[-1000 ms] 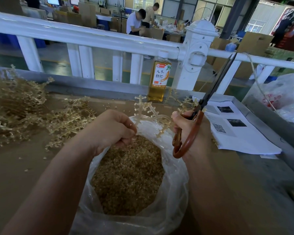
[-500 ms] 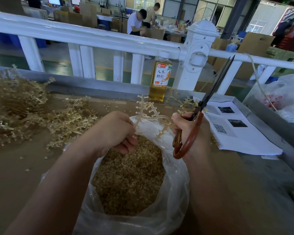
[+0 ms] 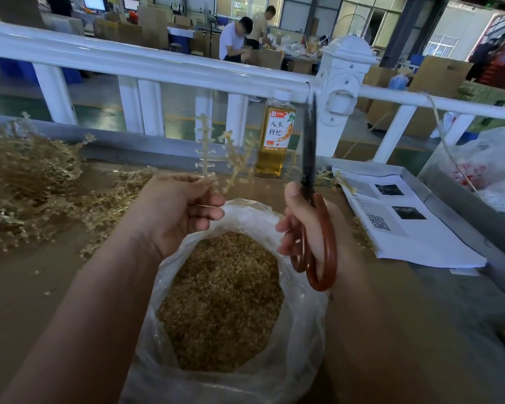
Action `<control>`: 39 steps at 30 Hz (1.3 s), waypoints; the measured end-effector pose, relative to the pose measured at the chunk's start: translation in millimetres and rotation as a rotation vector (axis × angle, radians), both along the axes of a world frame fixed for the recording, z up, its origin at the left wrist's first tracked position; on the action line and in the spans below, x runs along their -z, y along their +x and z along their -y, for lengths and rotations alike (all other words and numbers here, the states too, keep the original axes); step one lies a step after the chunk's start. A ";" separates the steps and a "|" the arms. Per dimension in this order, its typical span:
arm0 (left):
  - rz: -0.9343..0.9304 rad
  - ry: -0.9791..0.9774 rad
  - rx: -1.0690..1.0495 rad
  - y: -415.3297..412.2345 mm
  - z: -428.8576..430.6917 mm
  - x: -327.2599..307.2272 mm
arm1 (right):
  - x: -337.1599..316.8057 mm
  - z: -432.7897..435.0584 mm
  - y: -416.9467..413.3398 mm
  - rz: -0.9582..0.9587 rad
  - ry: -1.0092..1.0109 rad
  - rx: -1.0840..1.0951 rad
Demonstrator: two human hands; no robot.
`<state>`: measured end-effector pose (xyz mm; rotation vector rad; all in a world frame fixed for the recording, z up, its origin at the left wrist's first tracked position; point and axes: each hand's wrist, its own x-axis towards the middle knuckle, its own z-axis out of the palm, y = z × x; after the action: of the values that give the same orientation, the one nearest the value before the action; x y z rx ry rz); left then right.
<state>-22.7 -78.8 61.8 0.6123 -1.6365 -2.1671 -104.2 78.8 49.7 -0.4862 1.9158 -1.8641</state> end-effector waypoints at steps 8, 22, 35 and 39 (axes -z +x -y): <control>-0.080 0.073 0.060 1.2 -3.2 -0.8 | 5.8 11.9 19.5 -0.137 0.301 -0.340; -0.151 0.056 0.077 1.8 1.4 -1.1 | 11.2 16.9 21.6 -0.024 0.409 -0.412; -0.269 0.041 -0.284 -1.9 11.6 5.0 | 13.3 19.2 20.2 -0.178 0.426 -0.542; -0.246 0.051 -0.254 -3.7 11.5 6.9 | 12.5 18.1 19.2 -0.154 0.421 -0.542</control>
<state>-26.4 -90.4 54.9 0.5130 -1.3051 -2.0132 -85.1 60.7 37.1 -0.9136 1.9463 -1.0787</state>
